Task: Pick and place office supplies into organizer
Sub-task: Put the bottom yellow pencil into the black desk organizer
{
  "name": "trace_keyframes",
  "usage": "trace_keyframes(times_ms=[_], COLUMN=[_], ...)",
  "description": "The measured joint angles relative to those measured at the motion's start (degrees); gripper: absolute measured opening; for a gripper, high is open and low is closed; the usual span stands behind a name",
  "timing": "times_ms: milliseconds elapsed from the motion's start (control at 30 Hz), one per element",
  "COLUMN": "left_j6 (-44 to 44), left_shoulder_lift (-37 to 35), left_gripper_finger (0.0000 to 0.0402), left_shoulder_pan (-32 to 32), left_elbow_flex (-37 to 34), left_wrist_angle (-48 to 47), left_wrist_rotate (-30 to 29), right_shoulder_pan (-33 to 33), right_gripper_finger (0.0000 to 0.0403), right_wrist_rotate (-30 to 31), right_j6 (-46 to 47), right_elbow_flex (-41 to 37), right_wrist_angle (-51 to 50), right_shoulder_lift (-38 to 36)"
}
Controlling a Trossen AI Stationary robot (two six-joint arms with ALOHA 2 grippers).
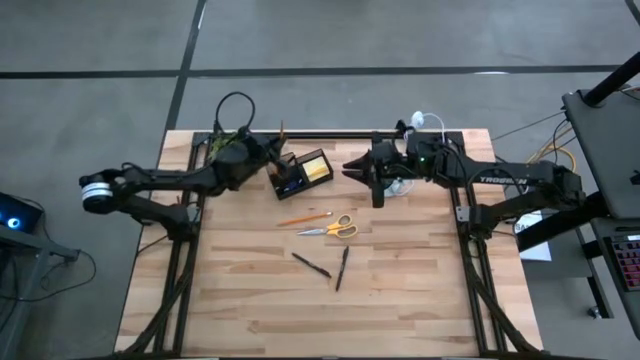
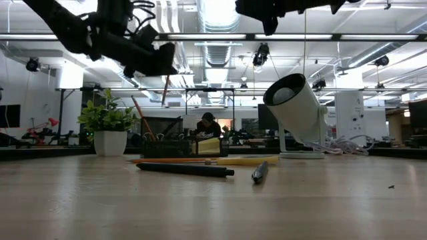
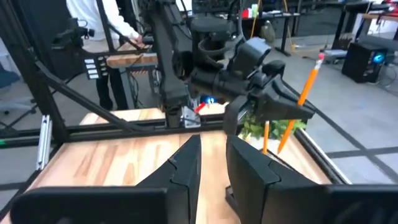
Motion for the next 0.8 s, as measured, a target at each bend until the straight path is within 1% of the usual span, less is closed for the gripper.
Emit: trace_keyframes(times_ms=[167, 433, 633, 800], left_j6=[-0.36, -1.89, -1.91, -1.95], left_shoulder_lift=[4.67, 10.82, 12.17, 11.01], left_gripper_finger=[0.0006, 0.0006, 0.0006, 0.001], left_shoulder_pan=[1.25, 1.62, 1.59, 1.59], left_elbow_flex=[0.0, -0.02, -0.24, -0.42], left_wrist_angle=[0.91, 3.74, 3.41, 2.91], left_wrist_rotate=[0.06, -1.62, -1.46, -1.43], right_shoulder_pan=[-0.05, 0.0, 0.0, -0.05], right_gripper_finger=[0.0066, 0.0066, 0.0066, 0.0066], right_wrist_rotate=[0.02, 0.03, 0.05, 0.08], right_j6=[-1.21, -4.03, -7.06, -9.24], right_elbow_flex=[-0.23, 2.48, 4.62, 6.62], right_wrist_angle=[-0.24, -1.46, -6.05, -10.42], right_shoulder_lift=[-0.05, -1.03, -1.57, -1.57])
